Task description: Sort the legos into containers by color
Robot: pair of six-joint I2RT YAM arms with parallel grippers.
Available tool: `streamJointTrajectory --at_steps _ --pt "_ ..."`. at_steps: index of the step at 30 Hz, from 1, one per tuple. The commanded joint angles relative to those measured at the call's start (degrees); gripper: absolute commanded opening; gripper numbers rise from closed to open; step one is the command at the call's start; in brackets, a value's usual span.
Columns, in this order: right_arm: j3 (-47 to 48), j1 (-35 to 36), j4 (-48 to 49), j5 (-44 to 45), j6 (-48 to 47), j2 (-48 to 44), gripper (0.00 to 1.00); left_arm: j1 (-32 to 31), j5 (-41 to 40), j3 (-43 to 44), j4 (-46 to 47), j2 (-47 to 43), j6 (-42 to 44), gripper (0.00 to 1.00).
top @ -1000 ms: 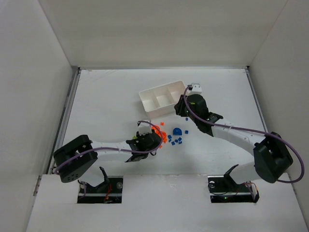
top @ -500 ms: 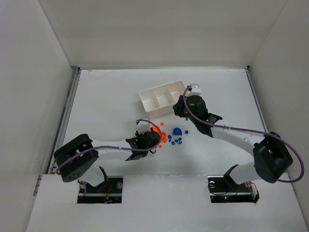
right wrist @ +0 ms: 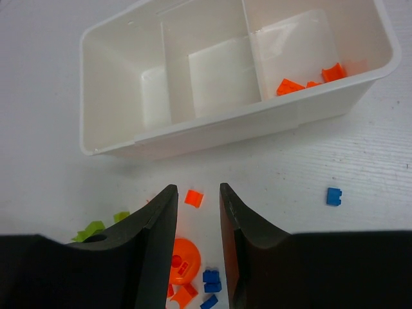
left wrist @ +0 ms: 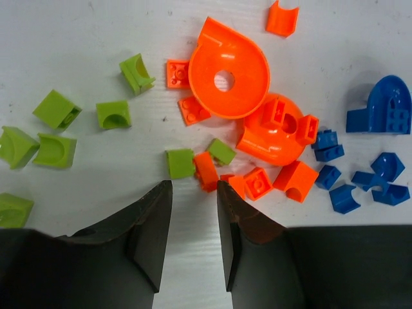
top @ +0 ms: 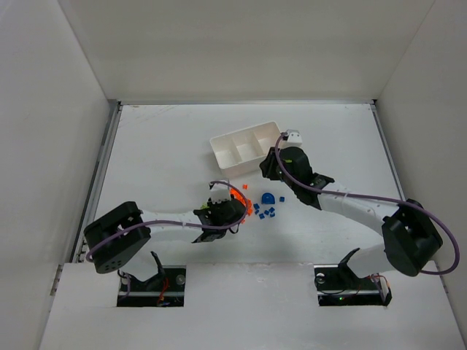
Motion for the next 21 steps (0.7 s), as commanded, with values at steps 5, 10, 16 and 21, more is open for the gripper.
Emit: streamJointTrajectory --at_steps 5,10,16,21 --pt "-0.5 1.8 3.0 1.3 1.1 -2.4 0.38 0.0 -1.0 3.0 0.6 4.7 1.1 0.3" --pt "-1.1 2.0 3.6 1.4 1.5 -3.7 0.38 0.0 -2.0 3.3 -0.6 6.2 1.1 0.27" --pt "-4.2 2.2 4.4 1.4 2.9 -6.5 0.38 -0.2 -3.3 4.6 -2.1 8.7 1.8 0.23" --pt "-5.9 2.1 5.1 1.4 3.6 -7.6 0.38 -1.2 -3.4 3.7 -4.2 6.4 1.9 0.13"
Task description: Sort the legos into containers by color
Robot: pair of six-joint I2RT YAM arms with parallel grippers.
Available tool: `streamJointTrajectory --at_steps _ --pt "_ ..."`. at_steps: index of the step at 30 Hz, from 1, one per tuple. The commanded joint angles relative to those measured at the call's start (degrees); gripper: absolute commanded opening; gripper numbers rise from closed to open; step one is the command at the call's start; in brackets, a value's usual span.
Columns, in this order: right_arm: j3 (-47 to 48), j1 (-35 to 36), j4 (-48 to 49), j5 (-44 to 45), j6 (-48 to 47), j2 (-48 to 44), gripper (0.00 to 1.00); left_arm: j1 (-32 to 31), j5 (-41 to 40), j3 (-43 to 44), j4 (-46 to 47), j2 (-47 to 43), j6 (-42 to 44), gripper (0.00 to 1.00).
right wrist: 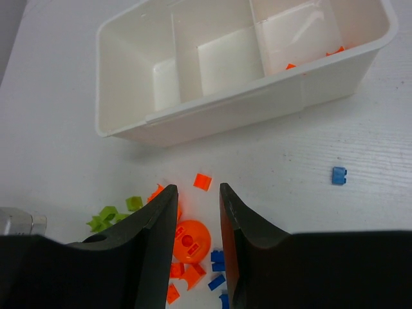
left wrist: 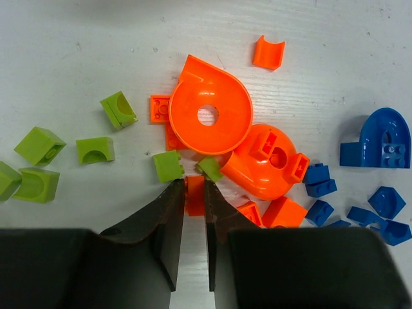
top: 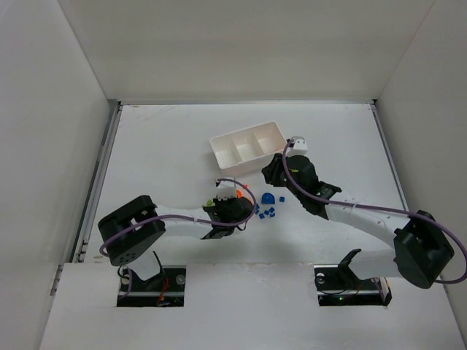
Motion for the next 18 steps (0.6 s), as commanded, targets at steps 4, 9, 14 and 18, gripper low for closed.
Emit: streamJointTrajectory --at_steps 4,9,14,18 --pt "-1.0 0.3 3.4 0.7 1.3 -1.3 0.39 -1.7 0.1 -2.2 -9.3 -4.0 -0.7 0.13" --pt "-2.3 1.8 2.6 1.0 1.8 -1.3 0.39 -1.7 0.4 -3.3 -9.4 -7.3 -0.3 0.08" --pt "-5.7 7.3 0.1 3.2 4.1 -1.2 0.33 -0.5 0.4 -3.6 -8.7 -16.7 0.9 0.06" --pt "-7.6 12.3 -2.7 5.5 6.5 -1.2 0.29 4.6 2.8 -1.9 -6.2 -22.5 2.9 0.06"
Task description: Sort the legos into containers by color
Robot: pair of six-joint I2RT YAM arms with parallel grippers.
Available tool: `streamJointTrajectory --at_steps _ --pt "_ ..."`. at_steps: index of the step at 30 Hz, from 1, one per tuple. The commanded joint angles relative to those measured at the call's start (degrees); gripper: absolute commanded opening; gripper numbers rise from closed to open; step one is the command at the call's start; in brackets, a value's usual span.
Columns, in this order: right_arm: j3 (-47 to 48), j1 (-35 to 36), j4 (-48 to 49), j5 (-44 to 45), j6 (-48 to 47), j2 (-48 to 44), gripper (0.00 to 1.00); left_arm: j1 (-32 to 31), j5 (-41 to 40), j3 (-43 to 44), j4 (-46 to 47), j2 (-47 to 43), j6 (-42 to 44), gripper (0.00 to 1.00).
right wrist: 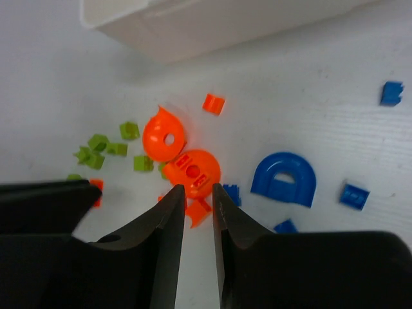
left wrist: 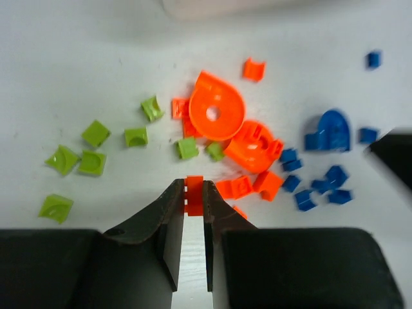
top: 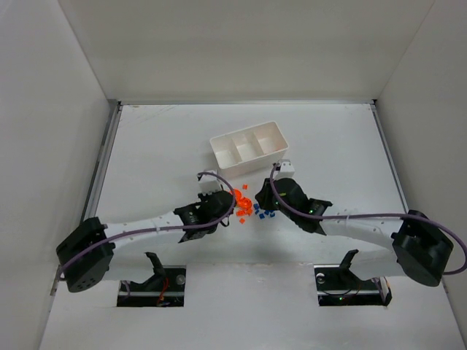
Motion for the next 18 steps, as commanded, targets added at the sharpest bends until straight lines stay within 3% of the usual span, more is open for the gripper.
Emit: streamJointTrajectory --at_steps 1,5,10,18 --pt "-1.7 3.9 -1.5 3.4 3.6 -0.8 0.3 5.0 1.6 2.1 3.3 -4.9 3.1 0.07" --pt "-5.0 7.3 -1.8 3.7 7.7 -1.9 0.36 12.4 8.0 6.1 13.0 -3.1 6.6 0.07" --pt "-6.2 9.2 -1.3 5.3 9.9 -0.9 0.39 18.9 15.9 14.9 23.4 7.9 8.8 0.07" --pt "-9.6 11.1 -1.5 6.9 13.8 -4.2 0.4 23.1 27.7 37.7 25.3 30.3 10.5 0.09"
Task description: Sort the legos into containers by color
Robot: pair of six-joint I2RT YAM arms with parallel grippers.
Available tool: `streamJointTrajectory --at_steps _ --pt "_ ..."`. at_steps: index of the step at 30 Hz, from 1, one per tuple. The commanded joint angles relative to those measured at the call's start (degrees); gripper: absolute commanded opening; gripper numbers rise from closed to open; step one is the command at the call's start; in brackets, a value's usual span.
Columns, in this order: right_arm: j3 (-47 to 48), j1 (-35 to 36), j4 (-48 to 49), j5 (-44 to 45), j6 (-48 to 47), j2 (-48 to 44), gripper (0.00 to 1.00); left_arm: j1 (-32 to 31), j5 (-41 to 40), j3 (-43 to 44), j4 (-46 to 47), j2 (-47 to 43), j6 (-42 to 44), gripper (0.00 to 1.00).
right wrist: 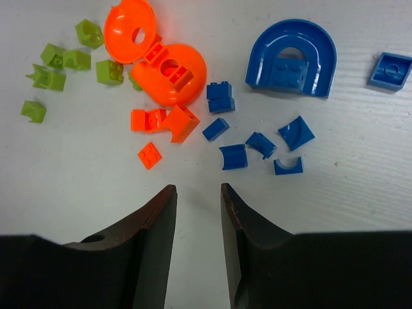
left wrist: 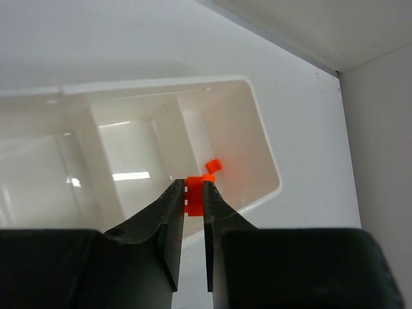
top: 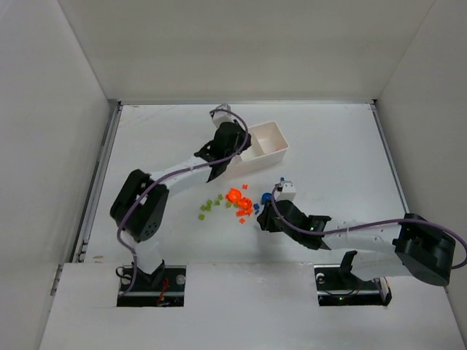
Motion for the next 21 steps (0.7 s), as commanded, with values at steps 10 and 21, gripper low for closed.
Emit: streamJointTrajectory --at_steps 10,21 --pt "-0.2 0.5 1.4 2.0 2.4 -2.3 0.44 -0.4 7.6 30.5 -5.9 25.1 5.1 0.19" --pt "7.9 0.7 1.9 0.5 1.8 10.0 0.5 1.4 5.3 4.1 4.7 0.4 3.7 0.41"
